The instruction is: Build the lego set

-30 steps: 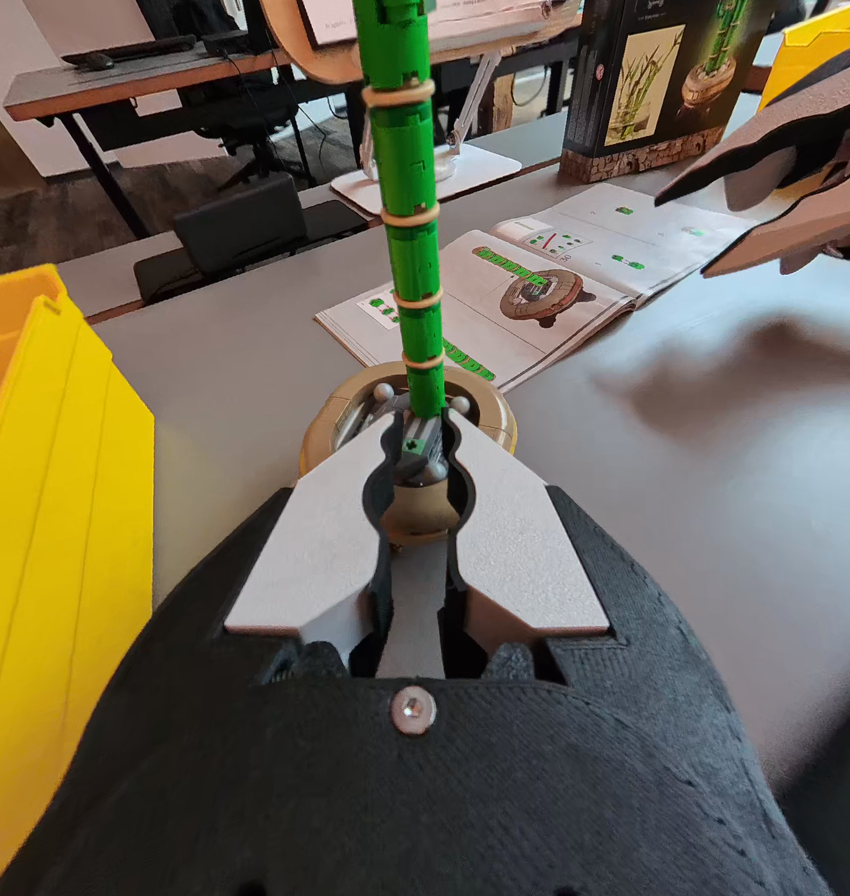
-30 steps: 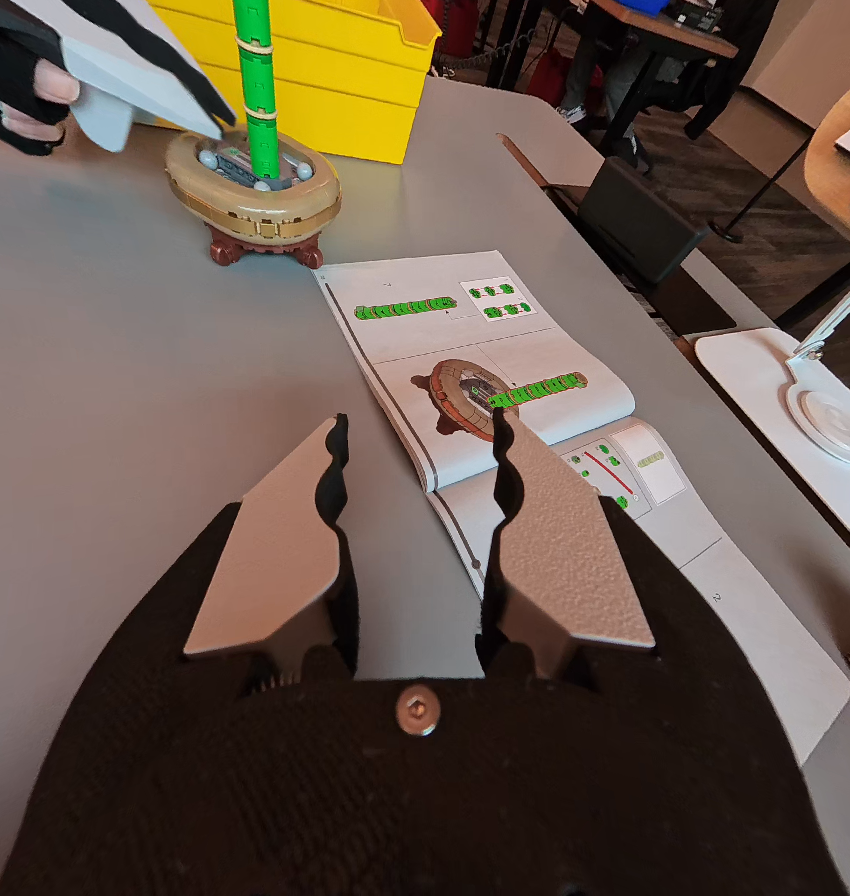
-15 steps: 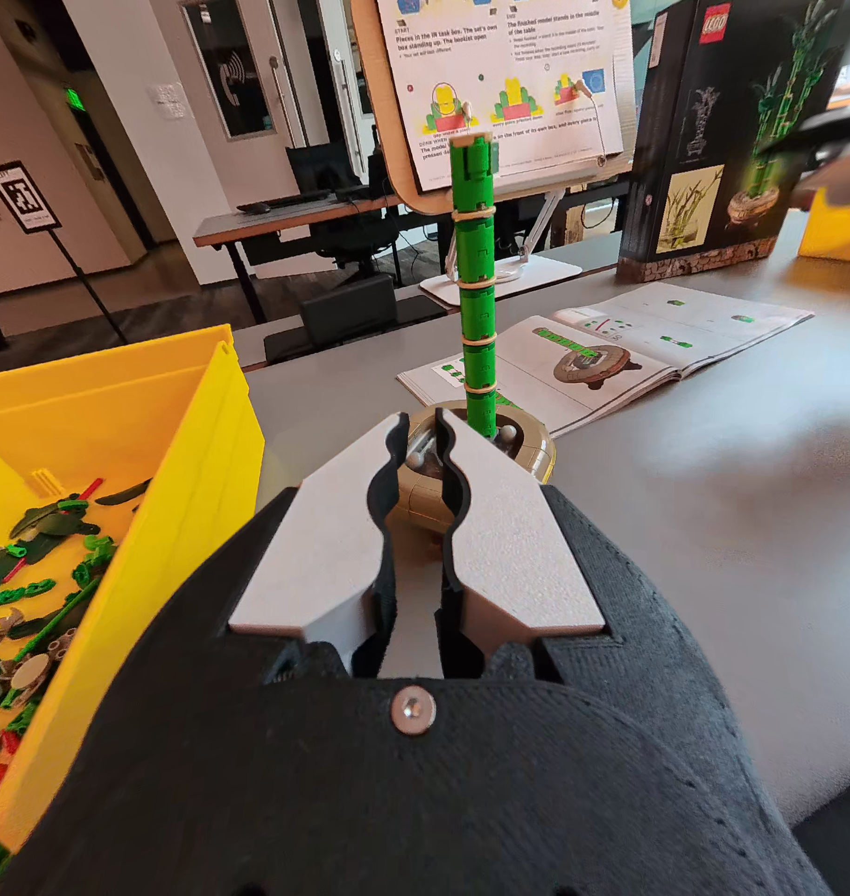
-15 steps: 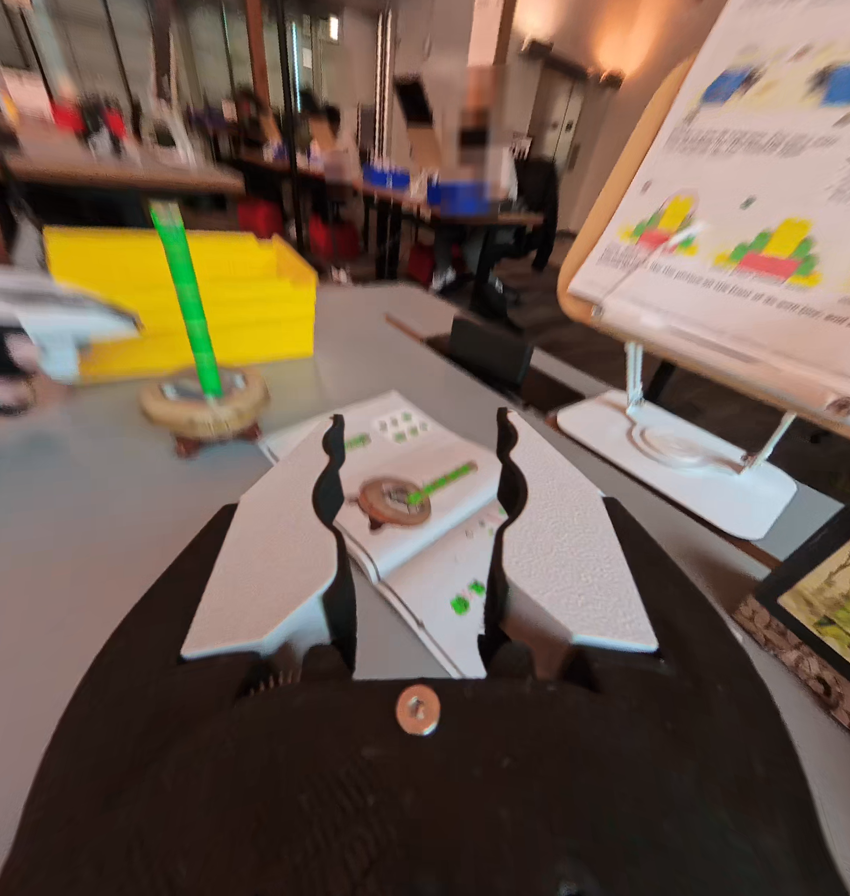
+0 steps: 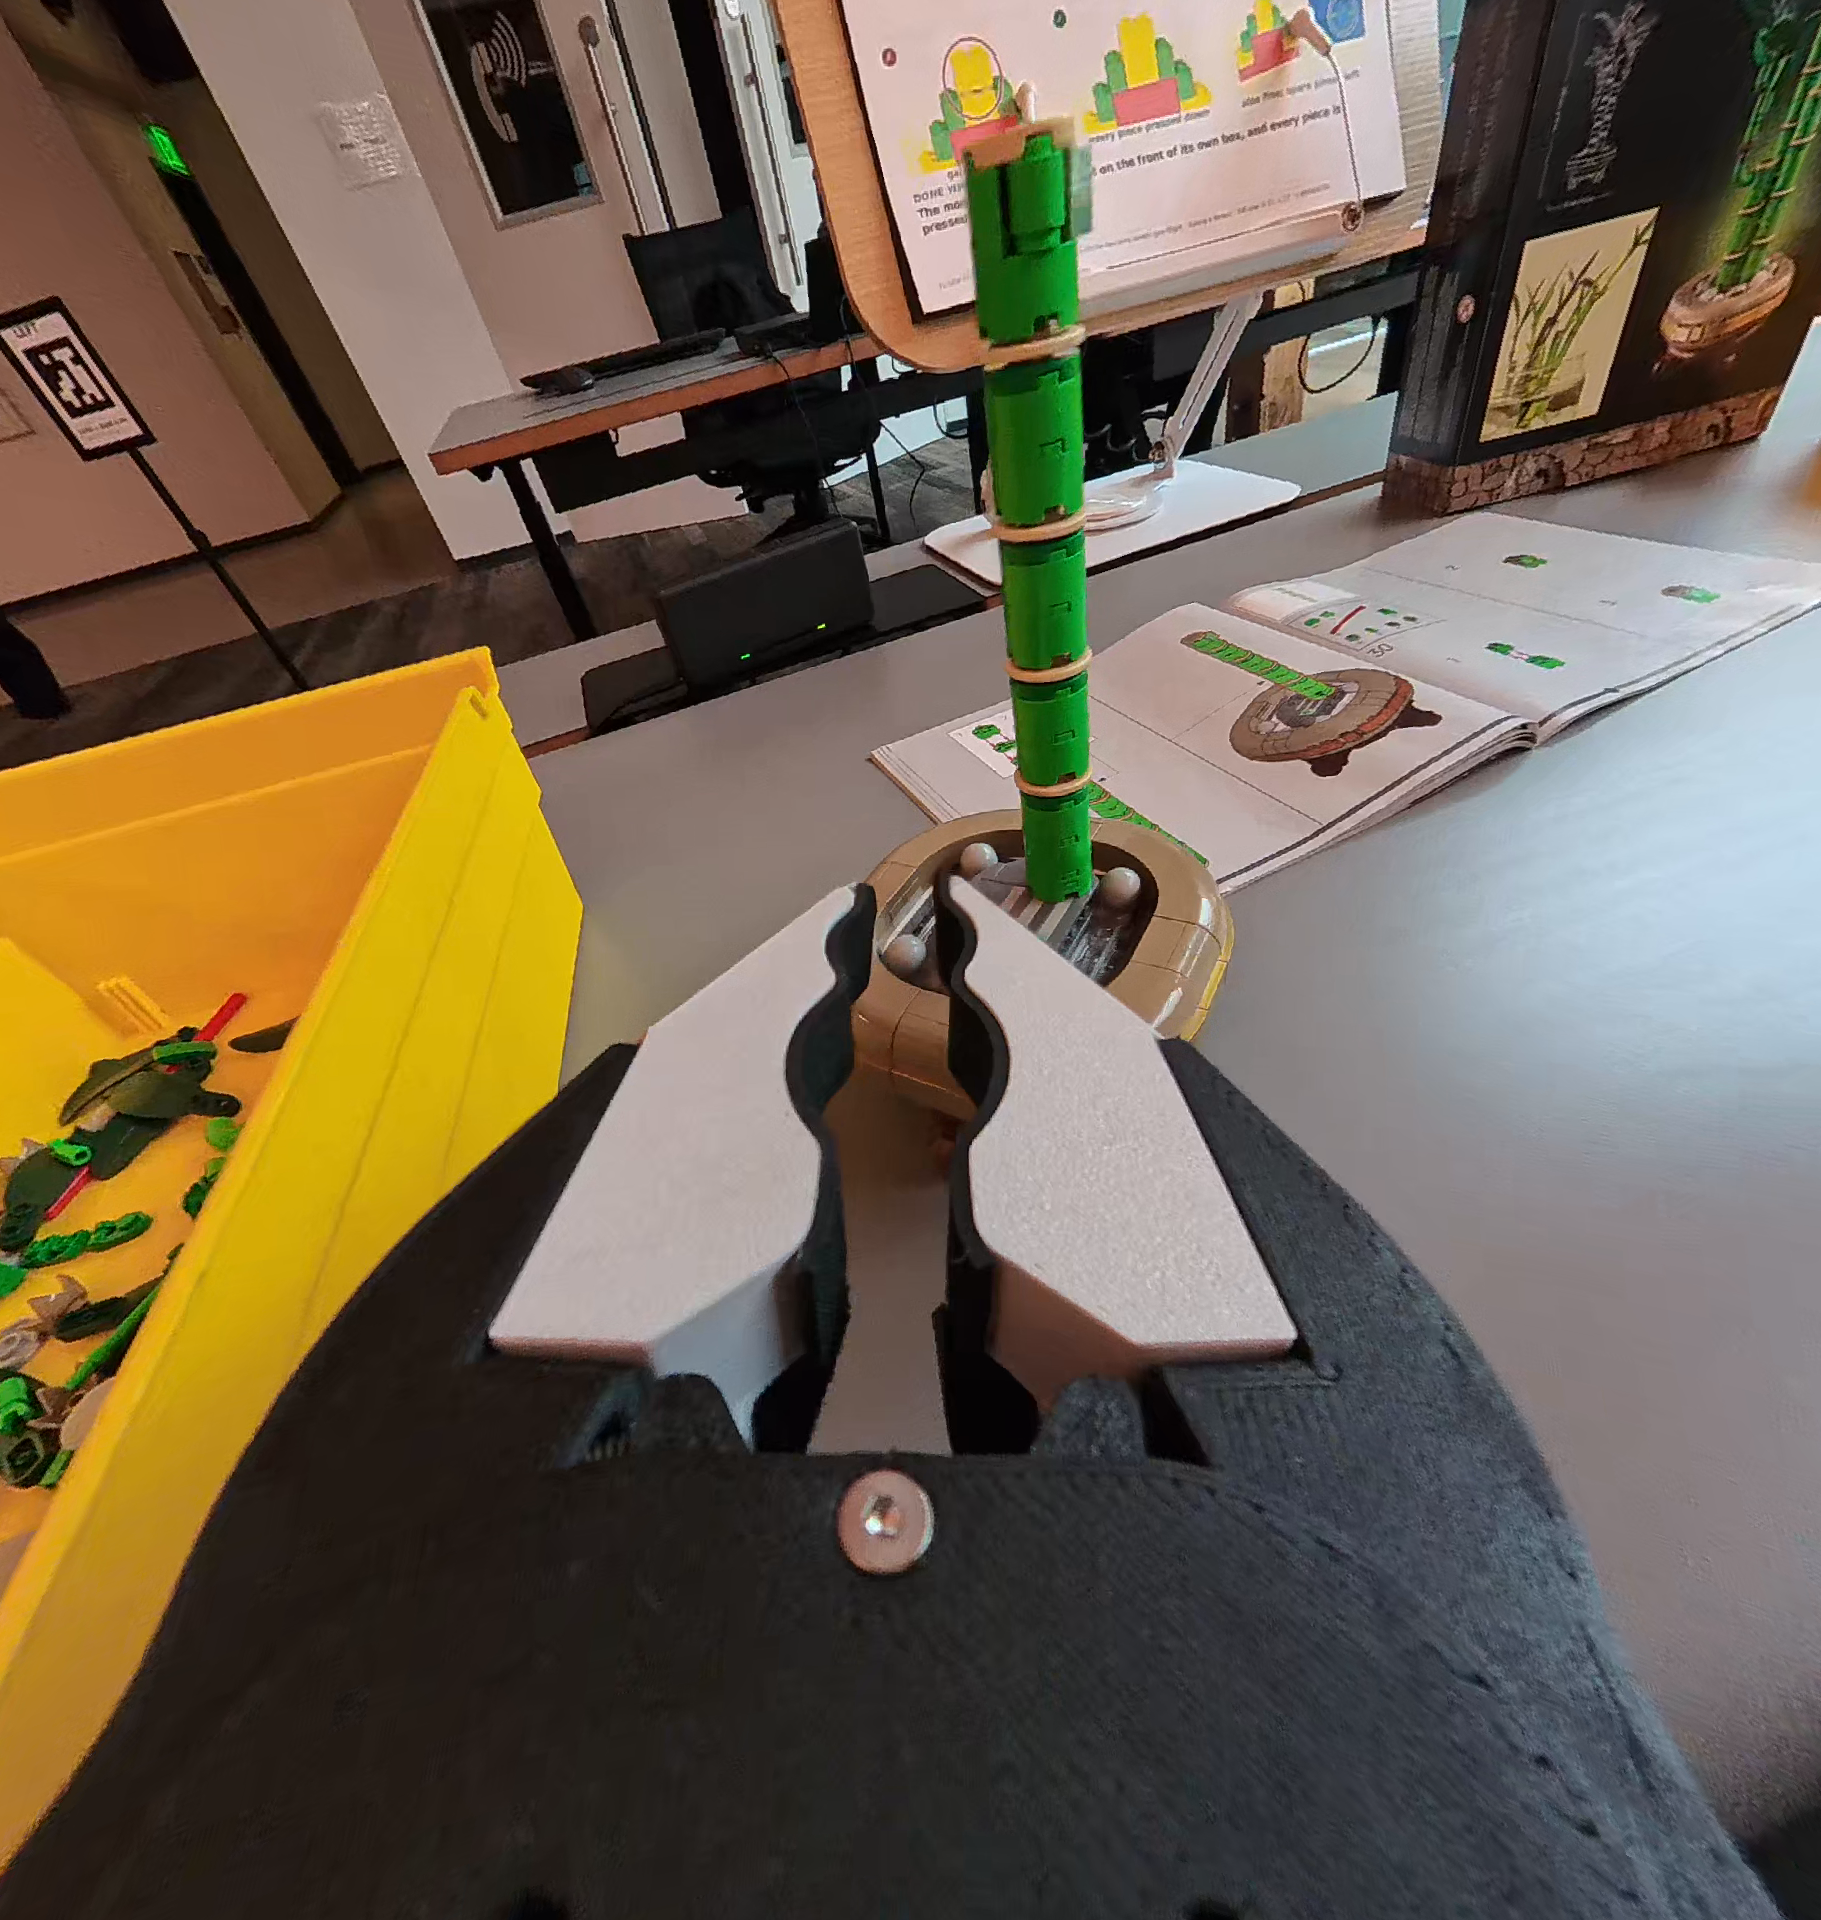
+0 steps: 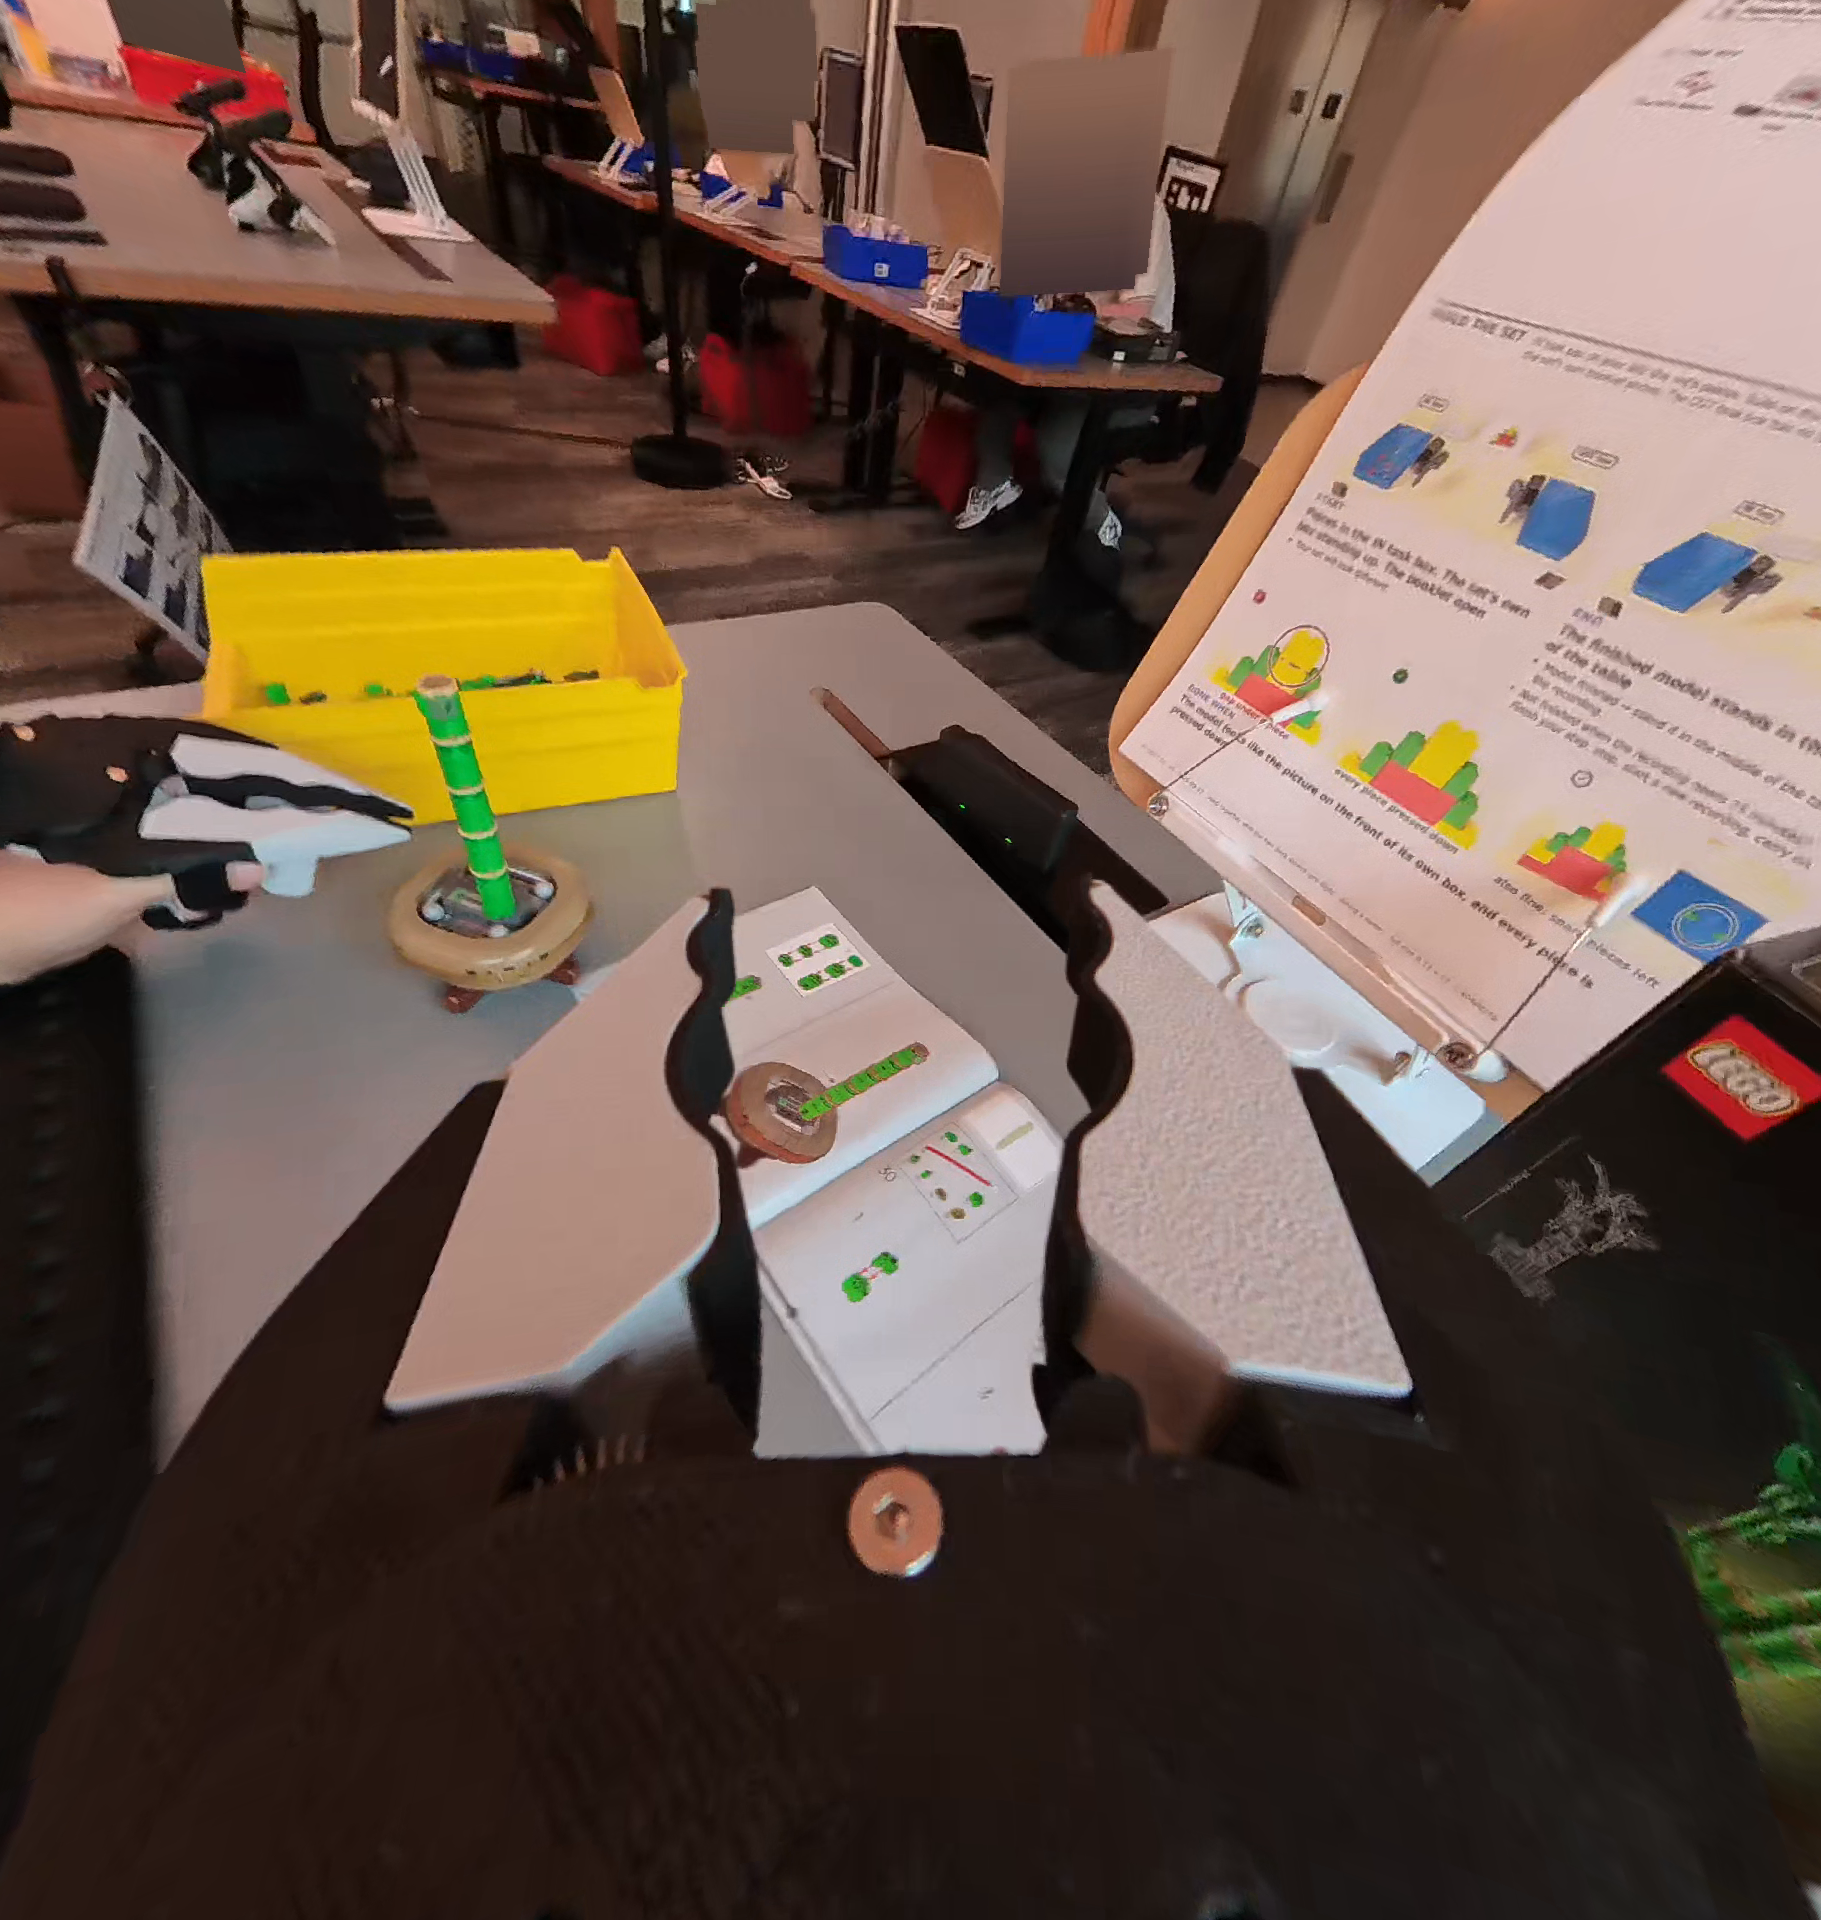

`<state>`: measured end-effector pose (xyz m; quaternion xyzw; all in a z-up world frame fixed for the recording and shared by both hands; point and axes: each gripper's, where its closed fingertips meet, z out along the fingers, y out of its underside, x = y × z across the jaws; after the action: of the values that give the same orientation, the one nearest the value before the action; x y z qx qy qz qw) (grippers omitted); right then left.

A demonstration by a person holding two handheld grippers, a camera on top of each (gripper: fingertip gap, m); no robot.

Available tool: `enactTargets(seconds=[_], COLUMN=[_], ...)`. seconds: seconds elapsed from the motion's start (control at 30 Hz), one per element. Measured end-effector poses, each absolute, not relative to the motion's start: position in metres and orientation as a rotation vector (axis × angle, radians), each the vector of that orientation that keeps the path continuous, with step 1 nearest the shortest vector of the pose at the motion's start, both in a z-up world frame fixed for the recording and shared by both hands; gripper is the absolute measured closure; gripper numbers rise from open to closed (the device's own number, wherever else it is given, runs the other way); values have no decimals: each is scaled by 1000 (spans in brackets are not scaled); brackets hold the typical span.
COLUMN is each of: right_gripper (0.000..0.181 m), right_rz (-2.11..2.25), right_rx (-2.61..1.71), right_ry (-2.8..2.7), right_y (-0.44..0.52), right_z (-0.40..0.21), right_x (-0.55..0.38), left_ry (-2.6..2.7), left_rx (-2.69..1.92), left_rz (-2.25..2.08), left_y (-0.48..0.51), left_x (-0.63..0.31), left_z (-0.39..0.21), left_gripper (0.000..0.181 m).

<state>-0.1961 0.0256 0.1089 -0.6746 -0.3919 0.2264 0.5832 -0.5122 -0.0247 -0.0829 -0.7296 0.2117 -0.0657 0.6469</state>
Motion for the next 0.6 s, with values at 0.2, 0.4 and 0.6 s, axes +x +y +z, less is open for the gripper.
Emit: enactTargets(seconds=[0.2, 0.4, 0.6], right_gripper=[114, 110, 109], right_rz=[437, 418, 385], right_rx=[-1660, -1665, -1637], right_ry=[-972, -1035, -1092], right_y=[62, 71, 70], right_z=[76, 64, 61], right_x=[-194, -198, -203], left_ry=[508, 574, 590], left_rx=[-1675, -1663, -1673], left_rz=[-125, -64, -96], left_y=[-21, -23, -21], left_x=[-509, -502, -498], left_z=[-87, -89, -92], left_gripper=[172, 172, 172])
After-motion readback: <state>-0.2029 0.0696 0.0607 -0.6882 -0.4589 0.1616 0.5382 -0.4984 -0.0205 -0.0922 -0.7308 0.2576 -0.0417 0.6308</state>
